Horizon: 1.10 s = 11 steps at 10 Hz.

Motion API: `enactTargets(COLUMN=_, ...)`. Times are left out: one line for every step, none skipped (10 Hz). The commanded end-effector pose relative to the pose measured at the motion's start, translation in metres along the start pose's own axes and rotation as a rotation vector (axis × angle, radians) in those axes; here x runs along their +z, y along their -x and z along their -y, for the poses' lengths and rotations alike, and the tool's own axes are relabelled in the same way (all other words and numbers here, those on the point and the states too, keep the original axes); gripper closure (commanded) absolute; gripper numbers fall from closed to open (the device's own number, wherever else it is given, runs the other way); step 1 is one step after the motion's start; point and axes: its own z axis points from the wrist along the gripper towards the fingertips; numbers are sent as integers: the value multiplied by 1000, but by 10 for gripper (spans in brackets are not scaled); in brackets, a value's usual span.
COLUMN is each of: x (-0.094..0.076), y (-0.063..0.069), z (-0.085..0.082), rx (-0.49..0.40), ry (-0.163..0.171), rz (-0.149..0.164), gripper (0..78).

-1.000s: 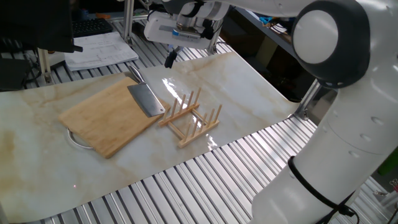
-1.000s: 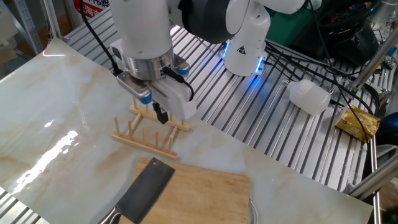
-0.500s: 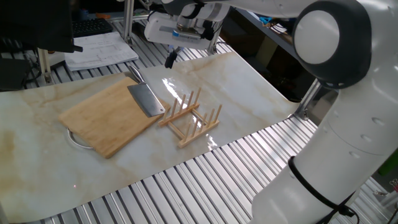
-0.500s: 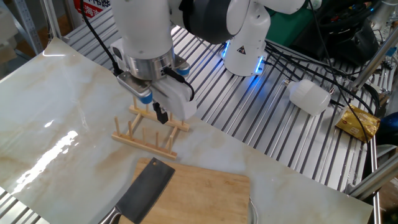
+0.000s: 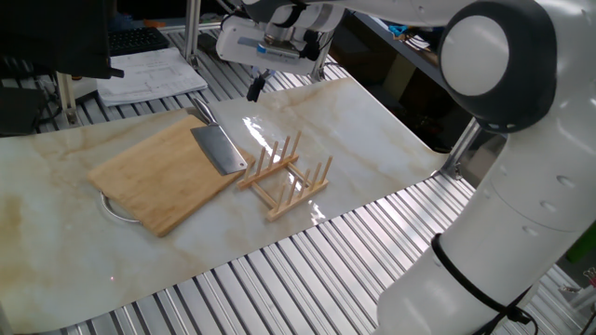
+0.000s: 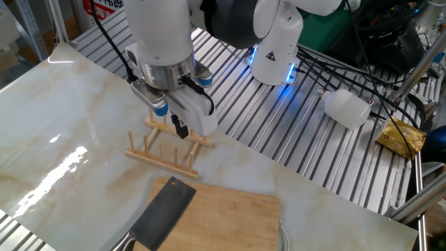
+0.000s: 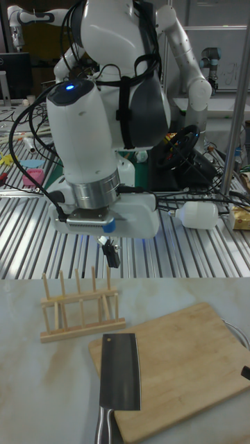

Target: Put the knife on the knife rack

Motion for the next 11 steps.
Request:
enactTargets(x=-1, y=1, z=0, rx=4, ry=6, rz=1, gripper=776)
enactTargets(x=-1, y=1, z=0, rx=-6, ry=15, rz=-1, gripper=776)
enactTargets(x=-1, y=1, z=0, rx=-18, ry=15, rz=0, gripper=776)
enactTargets(x=-1, y=1, z=0, rx=-18, ry=15, rz=0, gripper=776)
enactTargets(x=0, y=1, z=-1, rx=-23, ry=17, rz=2, gripper=776)
enactTargets(x=6, y=3, z=-2, rx=-28, ry=19, rz=5, gripper=776)
enactTargets(x=8, y=4, z=-2, rx=-28, ry=19, rz=7, gripper=776)
enactTargets(x=13, y=6, z=-3, rx=-33, ry=28, rz=11, gripper=776)
enactTargets(x=18, y=10, z=-3, rx=-37, ry=33, rz=10, gripper=776)
enactTargets(x=26, y=13, z=-2, rx=-41, ry=42, rz=8, gripper=776)
enactTargets(x=34, y=18, z=0, rx=-42, ry=58, rz=12, gripper=776)
